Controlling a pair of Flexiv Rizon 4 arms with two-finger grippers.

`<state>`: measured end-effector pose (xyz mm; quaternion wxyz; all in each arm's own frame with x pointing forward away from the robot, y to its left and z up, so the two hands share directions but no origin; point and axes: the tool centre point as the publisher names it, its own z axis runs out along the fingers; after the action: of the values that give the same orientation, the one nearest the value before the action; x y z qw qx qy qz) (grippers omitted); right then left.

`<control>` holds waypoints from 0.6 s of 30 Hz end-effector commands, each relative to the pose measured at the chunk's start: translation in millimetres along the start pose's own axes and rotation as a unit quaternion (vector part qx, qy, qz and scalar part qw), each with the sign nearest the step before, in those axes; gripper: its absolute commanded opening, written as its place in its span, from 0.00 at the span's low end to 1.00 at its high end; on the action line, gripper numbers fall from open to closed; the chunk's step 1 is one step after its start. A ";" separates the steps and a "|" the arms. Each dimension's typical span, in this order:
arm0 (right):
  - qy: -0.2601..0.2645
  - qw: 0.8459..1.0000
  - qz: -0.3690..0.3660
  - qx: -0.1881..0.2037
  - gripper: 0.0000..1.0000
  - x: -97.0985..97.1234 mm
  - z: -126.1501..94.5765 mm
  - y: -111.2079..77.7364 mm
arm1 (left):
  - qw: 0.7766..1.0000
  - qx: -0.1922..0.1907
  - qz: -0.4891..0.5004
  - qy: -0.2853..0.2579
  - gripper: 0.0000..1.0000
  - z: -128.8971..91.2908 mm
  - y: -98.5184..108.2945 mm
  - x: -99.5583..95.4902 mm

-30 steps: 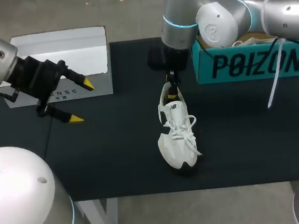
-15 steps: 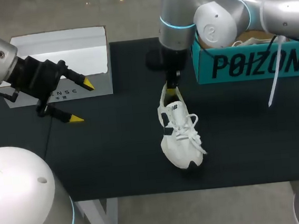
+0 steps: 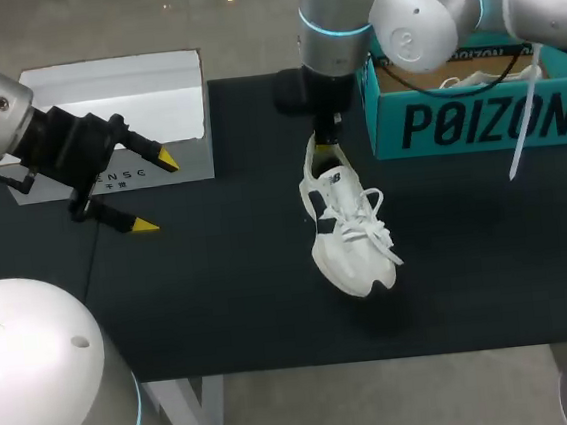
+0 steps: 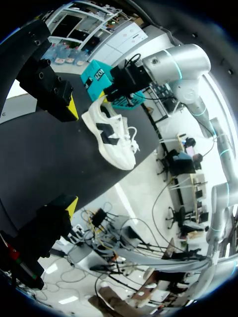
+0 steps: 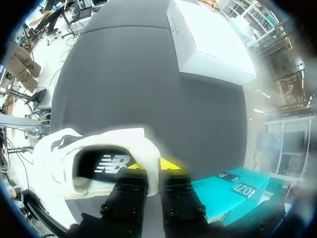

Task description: Take the shoe out of the shoebox, open the shoe tongue, remove and reinsert the insole, then place the shoe into the shoebox

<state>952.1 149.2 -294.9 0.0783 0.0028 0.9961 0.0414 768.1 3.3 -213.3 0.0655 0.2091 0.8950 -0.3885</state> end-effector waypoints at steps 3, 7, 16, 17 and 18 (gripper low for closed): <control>-0.032 0.999 0.014 0.021 0.00 -25.4 -95.0 -22.4 | 1.000 -0.001 0.000 0.001 1.00 0.0 0.1 0.0; -0.058 0.997 0.040 0.036 0.00 -53.3 -126.3 -49.2 | 1.000 -0.001 0.000 0.001 1.00 0.0 0.1 0.0; -0.047 0.996 0.078 0.018 0.00 -93.8 -150.2 -116.1 | 1.000 -0.001 0.000 0.001 1.00 0.0 0.1 0.0; -0.047 0.996 0.078 0.018 0.00 -93.8 -150.2 -116.1 | 1.000 -0.001 0.000 0.001 1.00 0.0 0.1 0.0; -0.047 0.996 0.078 0.018 0.00 -93.8 -150.2 -116.1 | 1.000 -0.001 0.000 0.001 1.00 0.0 0.1 0.0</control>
<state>1026.1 29.2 -143.2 0.1176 0.0862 0.9891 0.0184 768.0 3.3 -213.2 0.0655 0.2092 0.8950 -0.3885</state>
